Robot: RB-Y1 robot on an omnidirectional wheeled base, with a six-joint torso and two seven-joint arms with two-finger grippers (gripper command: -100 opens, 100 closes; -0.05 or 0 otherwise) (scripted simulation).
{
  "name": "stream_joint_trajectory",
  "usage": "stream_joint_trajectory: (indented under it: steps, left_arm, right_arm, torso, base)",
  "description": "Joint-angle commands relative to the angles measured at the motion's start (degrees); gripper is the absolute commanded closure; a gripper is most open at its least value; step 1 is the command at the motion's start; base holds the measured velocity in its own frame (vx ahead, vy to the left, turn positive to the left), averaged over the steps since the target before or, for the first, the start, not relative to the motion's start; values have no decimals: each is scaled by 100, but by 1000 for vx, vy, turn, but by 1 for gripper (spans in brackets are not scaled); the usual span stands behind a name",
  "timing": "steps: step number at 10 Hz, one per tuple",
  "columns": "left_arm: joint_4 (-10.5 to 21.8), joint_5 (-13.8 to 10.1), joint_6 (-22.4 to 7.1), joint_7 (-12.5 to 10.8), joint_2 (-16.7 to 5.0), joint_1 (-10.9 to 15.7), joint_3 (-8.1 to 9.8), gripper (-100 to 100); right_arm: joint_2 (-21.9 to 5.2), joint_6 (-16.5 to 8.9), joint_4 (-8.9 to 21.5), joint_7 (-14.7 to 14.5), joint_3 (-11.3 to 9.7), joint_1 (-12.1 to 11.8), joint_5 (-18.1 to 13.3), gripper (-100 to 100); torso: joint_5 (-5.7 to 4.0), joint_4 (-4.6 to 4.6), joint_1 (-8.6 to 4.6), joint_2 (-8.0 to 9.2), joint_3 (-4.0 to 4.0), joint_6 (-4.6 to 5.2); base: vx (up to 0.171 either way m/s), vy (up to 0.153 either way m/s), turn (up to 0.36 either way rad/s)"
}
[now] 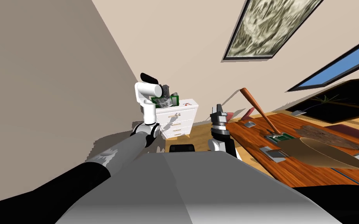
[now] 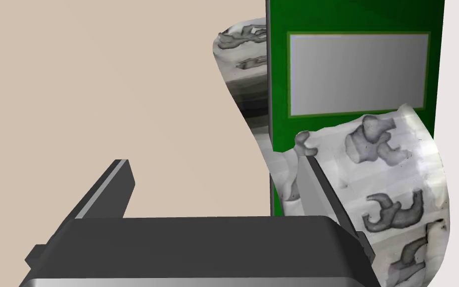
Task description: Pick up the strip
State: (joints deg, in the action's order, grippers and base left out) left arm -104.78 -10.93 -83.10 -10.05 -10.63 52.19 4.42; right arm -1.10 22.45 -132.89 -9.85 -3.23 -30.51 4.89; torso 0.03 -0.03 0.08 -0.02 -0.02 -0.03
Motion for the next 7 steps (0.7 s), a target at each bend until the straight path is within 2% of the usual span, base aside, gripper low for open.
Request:
stream_joint_trajectory:
  steps: [1,2,3,4,5,6,7]
  left_arm:
    - [258,25,-286,-43,-19,286,77,-100]
    - [258,25,-412,-43,-19,292,77,-100]
    - [474,47,-599,-73,-37,517,146,-100]
    - [474,47,-714,-73,-37,517,146,-100]
    - [684,70,-901,-102,-54,725,213,-100]
    - [684,70,-1006,-102,-54,725,213,-100]
    - [885,94,-1200,-128,-71,914,278,-100]
  right_arm:
    - [0,0,0,0,0,0,0,0]
    - [0,0,0,0,0,0,0,0]
    - [0,0,0,0,0,0,0,0]
    - [0,0,0,0,0,0,0,0]
    - [0,0,0,0,0,0,0,0]
    - [0,0,0,0,0,0,0,0]
    - [0,0,0,0,0,0,0,0]
  torso:
    - [0,0,0,0,0,0]
    - [1,0,5,-2,-1,-1]
    - [1,0,3,-1,-1,0]
    - [1,0,5,-3,-2,-1]
    - [1,-1,3,-3,-2,0]
    - [1,-1,4,-5,-3,-1]
    - [1,-2,3,-5,-3,0]
  base:
    - [11,30,64]
    - [10,24,31]
    - [14,28,73]
    - [15,23,31]
    - [21,26,65]
    - [22,22,29]
    - [26,31,65]
